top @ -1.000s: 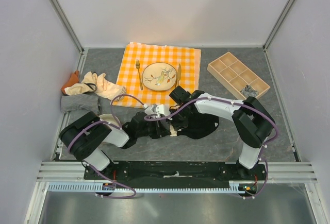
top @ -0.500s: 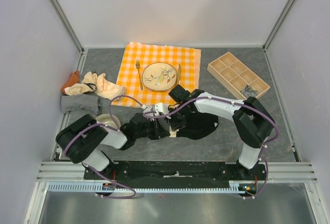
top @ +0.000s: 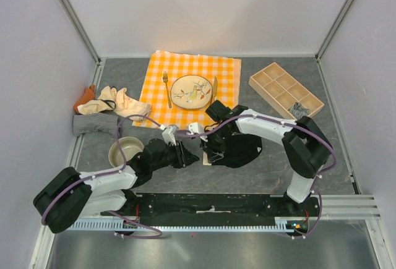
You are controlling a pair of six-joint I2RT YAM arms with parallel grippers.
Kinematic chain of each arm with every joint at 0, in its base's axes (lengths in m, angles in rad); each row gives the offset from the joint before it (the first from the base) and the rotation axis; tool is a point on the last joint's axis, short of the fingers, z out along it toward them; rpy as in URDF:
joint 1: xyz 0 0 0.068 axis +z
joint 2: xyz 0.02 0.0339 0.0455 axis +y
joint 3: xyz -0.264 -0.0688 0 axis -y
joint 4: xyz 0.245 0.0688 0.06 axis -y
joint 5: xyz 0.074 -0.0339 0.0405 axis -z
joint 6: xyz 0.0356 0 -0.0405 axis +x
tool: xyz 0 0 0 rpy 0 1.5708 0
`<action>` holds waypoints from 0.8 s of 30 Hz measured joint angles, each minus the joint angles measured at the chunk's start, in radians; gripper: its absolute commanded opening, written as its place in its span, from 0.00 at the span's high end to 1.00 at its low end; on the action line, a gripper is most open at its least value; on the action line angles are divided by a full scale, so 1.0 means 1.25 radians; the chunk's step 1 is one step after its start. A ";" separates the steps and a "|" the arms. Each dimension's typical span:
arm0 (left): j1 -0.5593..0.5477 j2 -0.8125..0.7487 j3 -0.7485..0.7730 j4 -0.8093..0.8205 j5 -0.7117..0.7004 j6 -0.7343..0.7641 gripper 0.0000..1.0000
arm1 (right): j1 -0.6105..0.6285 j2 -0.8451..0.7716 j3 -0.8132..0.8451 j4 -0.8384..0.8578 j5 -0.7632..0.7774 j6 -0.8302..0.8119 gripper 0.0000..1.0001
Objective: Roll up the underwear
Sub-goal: Fold the underwear at the center of the board.
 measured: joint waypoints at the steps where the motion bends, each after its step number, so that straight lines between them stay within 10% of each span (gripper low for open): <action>1: 0.000 -0.021 0.000 -0.020 -0.003 0.009 0.65 | -0.009 -0.020 0.000 -0.009 -0.011 -0.002 0.53; 17: -0.153 -0.111 0.081 -0.137 -0.090 0.415 0.52 | -0.102 -0.323 -0.309 0.041 0.074 -0.251 0.38; 21: -0.160 -0.177 0.022 -0.088 -0.135 0.482 0.15 | -0.084 -0.317 -0.318 0.085 0.117 -0.264 0.38; 24: -0.159 -0.229 -0.035 -0.052 -0.179 0.494 0.16 | -0.055 -0.300 -0.318 0.114 0.139 -0.266 0.39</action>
